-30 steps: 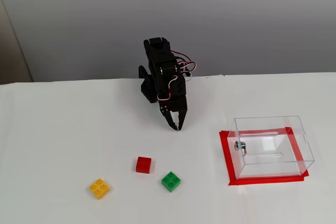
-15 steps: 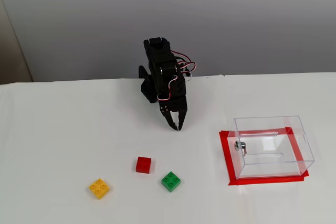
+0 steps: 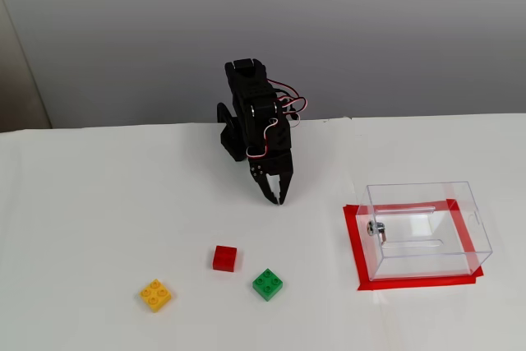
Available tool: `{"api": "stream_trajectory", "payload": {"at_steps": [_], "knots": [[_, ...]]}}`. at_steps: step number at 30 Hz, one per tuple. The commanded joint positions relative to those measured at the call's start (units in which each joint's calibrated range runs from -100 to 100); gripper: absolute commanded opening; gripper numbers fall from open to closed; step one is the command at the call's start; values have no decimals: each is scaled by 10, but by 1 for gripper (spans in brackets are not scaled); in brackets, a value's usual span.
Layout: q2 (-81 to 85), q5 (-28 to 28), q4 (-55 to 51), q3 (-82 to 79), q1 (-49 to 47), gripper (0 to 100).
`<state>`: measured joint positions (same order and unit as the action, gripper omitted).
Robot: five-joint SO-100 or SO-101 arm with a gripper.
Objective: Pick the yellow lego brick and place it into the transparent box
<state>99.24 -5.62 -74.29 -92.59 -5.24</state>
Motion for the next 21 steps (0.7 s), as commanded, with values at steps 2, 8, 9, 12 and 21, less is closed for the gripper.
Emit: {"api": "stream_trajectory", "payload": {"at_steps": [2,8,9,12,21], "knots": [[4,-2,0,4,4,3],[3,-39,-1,14,4,3],[1,-43,-2,24,4,3],[-3,-47,0,60,5,3],[-98,-45,66,191,53,19]]}}
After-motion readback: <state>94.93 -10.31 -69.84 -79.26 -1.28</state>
